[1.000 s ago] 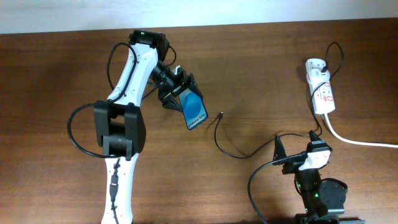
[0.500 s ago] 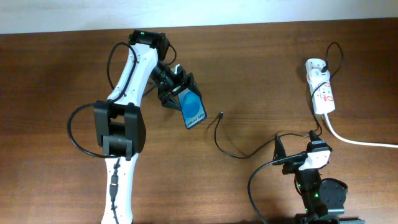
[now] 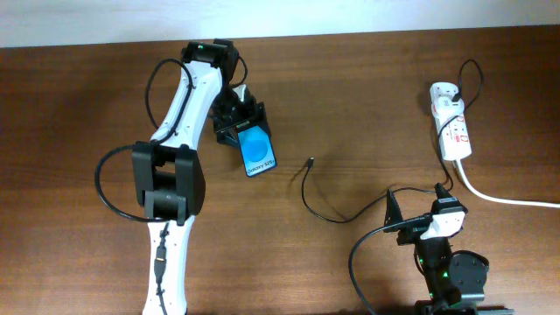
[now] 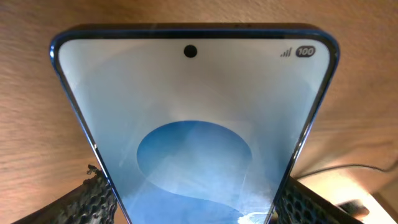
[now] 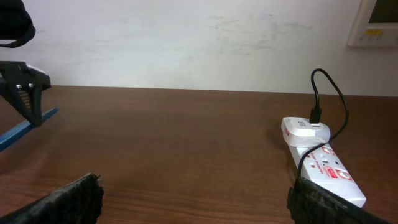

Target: Plug charger to phone and switch on socket

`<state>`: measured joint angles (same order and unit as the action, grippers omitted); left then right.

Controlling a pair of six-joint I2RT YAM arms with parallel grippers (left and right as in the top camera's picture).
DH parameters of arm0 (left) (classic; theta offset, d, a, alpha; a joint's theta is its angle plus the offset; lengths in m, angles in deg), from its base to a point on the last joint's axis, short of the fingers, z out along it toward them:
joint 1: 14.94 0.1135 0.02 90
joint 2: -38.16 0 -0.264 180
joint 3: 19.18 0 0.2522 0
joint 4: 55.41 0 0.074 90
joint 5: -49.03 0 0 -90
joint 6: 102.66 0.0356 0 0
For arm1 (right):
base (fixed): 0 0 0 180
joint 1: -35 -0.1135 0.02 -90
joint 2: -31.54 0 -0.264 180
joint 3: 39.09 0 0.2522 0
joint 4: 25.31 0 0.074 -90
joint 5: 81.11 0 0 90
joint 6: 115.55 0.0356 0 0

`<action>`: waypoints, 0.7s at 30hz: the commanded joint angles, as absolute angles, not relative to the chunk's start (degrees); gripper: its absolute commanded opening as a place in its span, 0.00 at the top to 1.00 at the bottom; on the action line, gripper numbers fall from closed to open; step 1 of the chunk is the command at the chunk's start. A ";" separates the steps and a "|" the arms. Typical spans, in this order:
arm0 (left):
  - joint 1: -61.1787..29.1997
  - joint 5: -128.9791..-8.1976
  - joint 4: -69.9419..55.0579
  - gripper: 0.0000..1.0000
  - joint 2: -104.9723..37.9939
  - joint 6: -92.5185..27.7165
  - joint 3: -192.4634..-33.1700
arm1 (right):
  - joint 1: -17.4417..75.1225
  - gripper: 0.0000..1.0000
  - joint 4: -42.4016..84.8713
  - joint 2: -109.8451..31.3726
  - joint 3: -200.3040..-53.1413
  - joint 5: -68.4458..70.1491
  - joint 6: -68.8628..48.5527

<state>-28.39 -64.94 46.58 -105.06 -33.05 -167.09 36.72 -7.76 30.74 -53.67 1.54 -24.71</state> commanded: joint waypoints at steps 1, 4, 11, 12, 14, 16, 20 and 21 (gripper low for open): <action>-28.46 -60.35 45.73 0.66 -105.41 -34.07 -168.49 | 36.89 0.02 -7.78 31.18 -53.16 1.89 -25.13; -28.46 -57.62 44.81 0.67 -105.39 -34.49 -168.49 | 36.89 0.01 -7.76 31.18 -53.16 1.87 -25.13; -28.46 -54.40 47.87 0.67 -105.39 -34.44 -175.41 | 36.89 0.02 -7.76 31.18 -53.16 1.89 -25.13; -28.46 -54.40 48.81 0.67 -105.39 -34.44 -177.05 | 36.89 0.02 -7.76 31.18 -53.16 1.87 -25.13; -28.57 -54.43 50.88 0.66 -105.39 -34.44 -180.29 | 36.89 0.02 -7.76 31.18 -53.16 1.89 -25.13; -28.57 -54.43 54.25 0.66 -105.39 -34.42 -183.59 | 36.89 0.02 -7.76 31.18 -53.16 1.87 -25.13; -28.57 -54.64 55.10 0.66 -104.88 -33.79 -184.92 | 36.89 0.02 -7.76 31.18 -53.16 1.87 -25.13; -28.57 -54.69 55.10 0.66 -104.56 -33.79 -184.92 | 36.89 0.02 -7.76 31.18 -53.16 1.87 -25.13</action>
<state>-28.39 -54.53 54.90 -105.23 -33.66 -183.22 36.72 -7.76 30.74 -53.67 1.56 -24.71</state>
